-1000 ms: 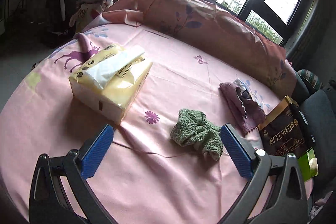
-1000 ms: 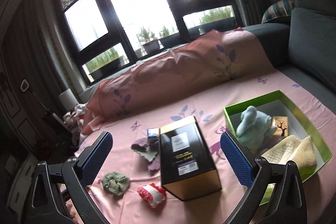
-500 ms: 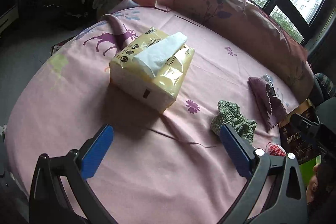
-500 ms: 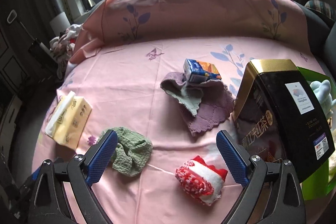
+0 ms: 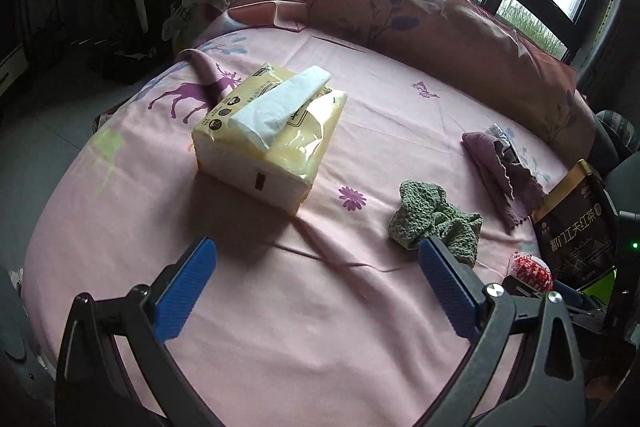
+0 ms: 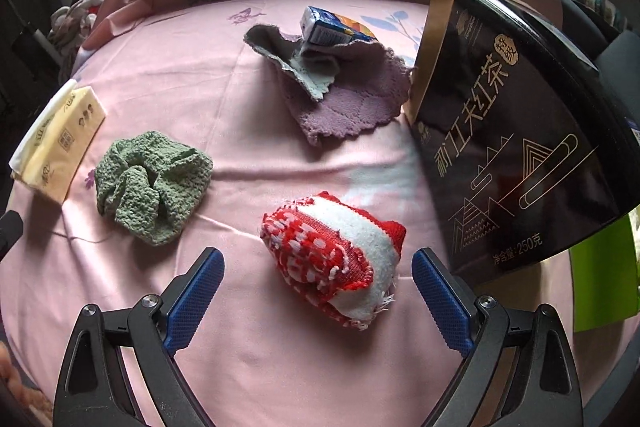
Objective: Organize soft objects
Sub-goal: 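Close the right tool on the red-and-white sock ball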
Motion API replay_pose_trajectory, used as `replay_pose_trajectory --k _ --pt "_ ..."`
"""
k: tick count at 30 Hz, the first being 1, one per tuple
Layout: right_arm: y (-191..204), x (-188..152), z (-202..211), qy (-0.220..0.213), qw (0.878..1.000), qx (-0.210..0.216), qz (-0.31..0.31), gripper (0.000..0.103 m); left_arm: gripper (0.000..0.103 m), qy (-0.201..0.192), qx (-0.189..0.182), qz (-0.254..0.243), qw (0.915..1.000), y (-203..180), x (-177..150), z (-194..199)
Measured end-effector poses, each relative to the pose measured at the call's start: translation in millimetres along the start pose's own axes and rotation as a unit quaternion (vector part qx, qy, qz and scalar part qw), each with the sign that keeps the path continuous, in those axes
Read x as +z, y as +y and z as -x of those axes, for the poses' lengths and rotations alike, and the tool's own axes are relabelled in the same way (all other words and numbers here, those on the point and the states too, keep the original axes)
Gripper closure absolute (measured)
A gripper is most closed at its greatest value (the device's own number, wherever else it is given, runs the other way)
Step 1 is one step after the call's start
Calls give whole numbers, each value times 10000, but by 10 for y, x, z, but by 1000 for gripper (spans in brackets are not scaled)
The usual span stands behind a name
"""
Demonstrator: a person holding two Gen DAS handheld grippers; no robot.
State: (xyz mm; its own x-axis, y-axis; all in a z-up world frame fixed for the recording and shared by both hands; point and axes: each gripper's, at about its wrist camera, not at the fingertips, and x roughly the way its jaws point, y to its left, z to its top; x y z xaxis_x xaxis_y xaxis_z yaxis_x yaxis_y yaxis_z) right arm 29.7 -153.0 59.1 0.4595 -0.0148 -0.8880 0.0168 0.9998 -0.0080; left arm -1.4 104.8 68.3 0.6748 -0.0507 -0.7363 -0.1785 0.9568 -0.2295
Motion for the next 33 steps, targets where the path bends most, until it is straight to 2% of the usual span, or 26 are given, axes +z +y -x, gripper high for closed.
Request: replay_pose_trajectory --k 1,3,4,6,8,9,16,19,21,23,26,27,30,33 --pt "17 -15 -30 42 10000 27 -23 20 2 16 -17 16 10000 4 1 -3" --pt "0 -45 -29 28 9995 -301 -50 48 2 28 -30 60 10000 7 6 -5" --pt "-9 -63 0 -9 9994 -349 -51 51 2 37 -43 92 9999 7 6 -4" --pt "-45 -107 78 -24 9997 153 -190 53 2 87 -162 112 9998 -9 0 -1" --pt "-8 -144 127 135 9961 835 -266 54 2 124 -248 121 9995 -19 -3 -2" --pt "29 -170 160 174 9942 1031 -234 54 2 118 -240 126 9996 -28 -6 2" --pt "423 -317 369 274 9805 1934 197 53 2 69 -172 82 9998 -41 -13 18" --pt "493 -299 291 426 9816 1838 298 42 2 87 -188 59 9998 -58 -21 4" --pt "449 -303 304 408 9830 1773 246 27 1 81 -174 -14 9998 -90 -32 -4" --pt "378 -297 395 289 9835 1772 244 19 1 57 -190 -87 9998 -125 -45 2" --pt "275 -244 563 -33 9877 1539 265 19 1 73 -306 -123 9994 -163 -65 10" --pt "243 -214 611 -120 9870 1582 244 19 1 111 -353 -116 9992 -171 -74 4" --pt "158 -64 694 -164 9743 2229 263 19 1 293 -544 -100 9980 -234 -124 -21" --pt "130 96 751 -147 9694 2444 159 19 1 376 -587 -345 9970 -360 -185 -8"
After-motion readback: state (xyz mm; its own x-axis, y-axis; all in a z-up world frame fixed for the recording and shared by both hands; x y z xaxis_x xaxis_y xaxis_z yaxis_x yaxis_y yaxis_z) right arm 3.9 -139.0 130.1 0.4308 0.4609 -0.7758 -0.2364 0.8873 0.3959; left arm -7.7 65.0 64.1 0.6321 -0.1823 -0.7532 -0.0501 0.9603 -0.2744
